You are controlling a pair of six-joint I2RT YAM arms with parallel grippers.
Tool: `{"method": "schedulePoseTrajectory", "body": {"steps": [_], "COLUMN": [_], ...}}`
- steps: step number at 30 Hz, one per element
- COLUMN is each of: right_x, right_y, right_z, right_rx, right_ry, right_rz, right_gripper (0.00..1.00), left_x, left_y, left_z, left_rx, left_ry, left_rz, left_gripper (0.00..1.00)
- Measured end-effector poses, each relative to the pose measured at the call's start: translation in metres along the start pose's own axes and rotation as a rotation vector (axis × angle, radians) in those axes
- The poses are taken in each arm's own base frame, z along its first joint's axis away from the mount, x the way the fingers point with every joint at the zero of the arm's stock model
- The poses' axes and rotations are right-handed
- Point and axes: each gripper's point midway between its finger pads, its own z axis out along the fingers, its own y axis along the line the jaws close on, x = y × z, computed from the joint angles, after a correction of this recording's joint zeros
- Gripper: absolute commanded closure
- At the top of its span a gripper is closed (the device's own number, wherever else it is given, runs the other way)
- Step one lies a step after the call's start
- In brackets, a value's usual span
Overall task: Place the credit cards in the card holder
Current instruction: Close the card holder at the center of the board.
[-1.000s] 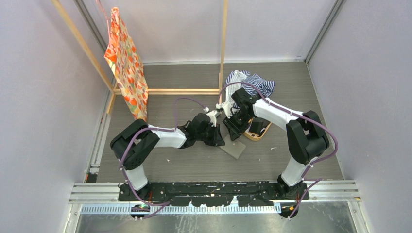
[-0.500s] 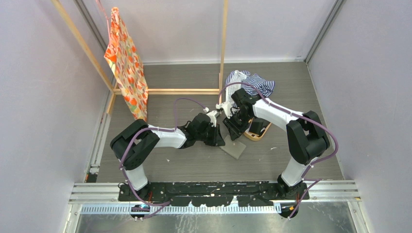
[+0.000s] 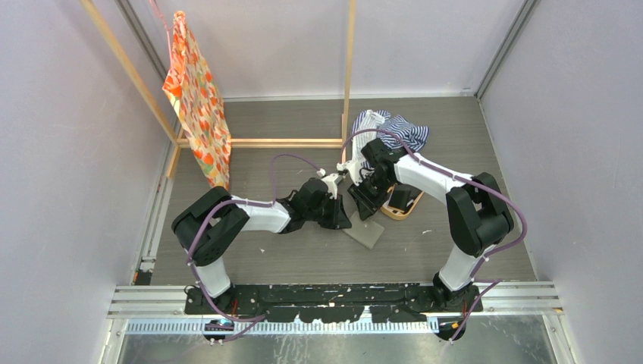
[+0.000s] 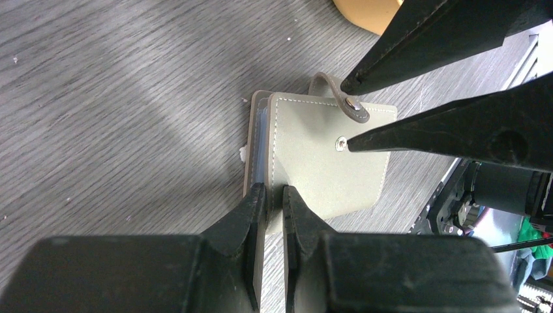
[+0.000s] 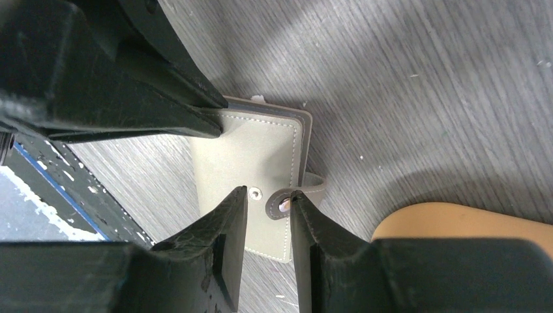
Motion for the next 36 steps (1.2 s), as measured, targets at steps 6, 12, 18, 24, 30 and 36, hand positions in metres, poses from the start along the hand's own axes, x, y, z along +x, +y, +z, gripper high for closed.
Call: {"method": "schedulePoseTrajectory", "body": {"steps": [6, 12, 18, 24, 30, 36], "right_x": [0.009, 0.015, 0.016, 0.015, 0.016, 0.017], "right_y": [-0.007, -0.009, -0.006, -0.001, 0.002, 0.001], "right_z": [-0.004, -0.005, -0.004, -0.002, 0.002, 0.002], "right_rx": [-0.022, -0.029, -0.038, -0.045, -0.046, -0.038], "right_ry": [-0.001, 0.009, 0.011, 0.018, 0.034, 0.039], "right_rz": [0.058, 0.077, 0.074, 0.059, 0.046, 0.046], "right_gripper": [0.64, 0.64, 0.64, 0.64, 0.68, 0.74], "left_x": [0.001, 0.001, 0.001, 0.001, 0.001, 0.001], "left_y": [0.000, -0.001, -0.001, -0.001, -0.001, -0.001], "left_z": [0.000, 0.000, 0.000, 0.000, 0.000, 0.000], "left_rx": [0.010, 0.013, 0.016, 0.018, 0.019, 0.019], "left_ry": [-0.011, -0.013, -0.017, -0.019, -0.021, -0.021], "left_rz": [-0.004, -0.013, -0.019, -0.019, -0.019, -0.019], "left_gripper": [0.89, 0.89, 0.89, 0.89, 0.89, 0.89]}}
